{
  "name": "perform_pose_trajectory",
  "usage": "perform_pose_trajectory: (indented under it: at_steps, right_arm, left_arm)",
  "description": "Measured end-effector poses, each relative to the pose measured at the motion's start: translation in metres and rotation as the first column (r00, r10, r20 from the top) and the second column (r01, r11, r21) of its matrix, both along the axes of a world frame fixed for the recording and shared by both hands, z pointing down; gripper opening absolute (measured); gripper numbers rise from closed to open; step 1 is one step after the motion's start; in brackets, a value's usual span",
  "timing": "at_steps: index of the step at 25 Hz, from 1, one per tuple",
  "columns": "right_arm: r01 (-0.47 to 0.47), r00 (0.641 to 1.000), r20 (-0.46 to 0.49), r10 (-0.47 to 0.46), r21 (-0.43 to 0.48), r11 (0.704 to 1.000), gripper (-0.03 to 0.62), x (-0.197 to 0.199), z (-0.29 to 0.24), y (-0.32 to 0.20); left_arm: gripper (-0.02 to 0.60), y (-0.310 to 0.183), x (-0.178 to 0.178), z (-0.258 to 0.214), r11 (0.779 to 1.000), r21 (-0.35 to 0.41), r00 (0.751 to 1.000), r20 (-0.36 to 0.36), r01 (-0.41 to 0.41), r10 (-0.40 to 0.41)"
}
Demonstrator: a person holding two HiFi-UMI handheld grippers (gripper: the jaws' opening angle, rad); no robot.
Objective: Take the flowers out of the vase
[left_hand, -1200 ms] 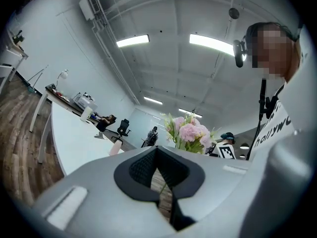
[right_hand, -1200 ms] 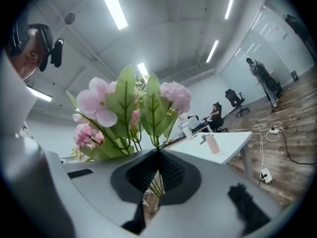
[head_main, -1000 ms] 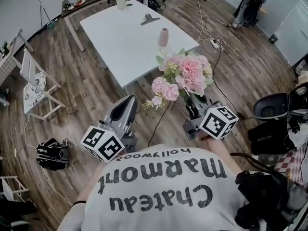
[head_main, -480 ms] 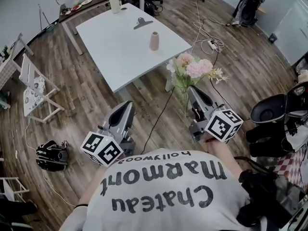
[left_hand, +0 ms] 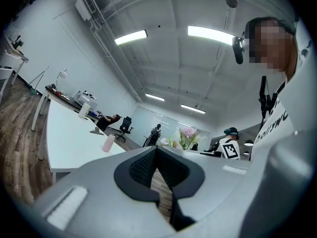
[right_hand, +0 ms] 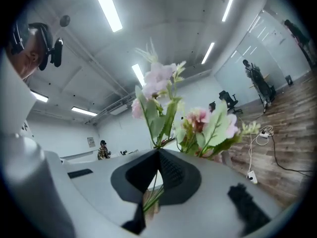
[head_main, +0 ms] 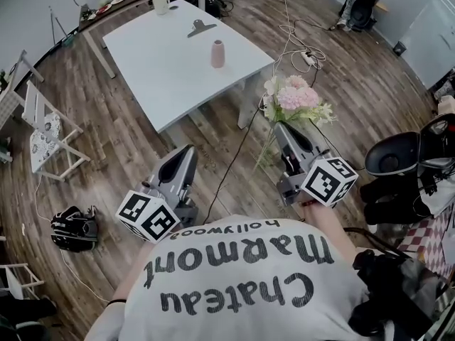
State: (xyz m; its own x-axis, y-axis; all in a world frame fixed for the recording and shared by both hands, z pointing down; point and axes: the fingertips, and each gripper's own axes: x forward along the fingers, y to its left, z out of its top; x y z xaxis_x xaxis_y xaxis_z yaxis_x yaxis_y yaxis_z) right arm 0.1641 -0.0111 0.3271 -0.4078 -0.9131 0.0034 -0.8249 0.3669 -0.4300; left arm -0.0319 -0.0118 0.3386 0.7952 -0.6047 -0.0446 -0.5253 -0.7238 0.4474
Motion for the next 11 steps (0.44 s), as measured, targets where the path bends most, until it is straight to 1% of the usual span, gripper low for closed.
perform_pose_trajectory:
  at_steps: [5, 11]
  right_arm:
    - [0.010, 1.000, 0.000, -0.010, -0.009, 1.000, 0.015, -0.004, 0.001, 0.003]
    - [0.013, 1.000, -0.004, -0.013, 0.002, 1.000, 0.015, -0.011, 0.001, 0.014]
  left_arm:
    - [0.008, 0.002, 0.003, -0.001, 1.000, -0.001, 1.000, -0.004, -0.010, 0.010]
    - [0.008, 0.010, -0.002, -0.001, 1.000, 0.004, 1.000, -0.008, -0.010, 0.010]
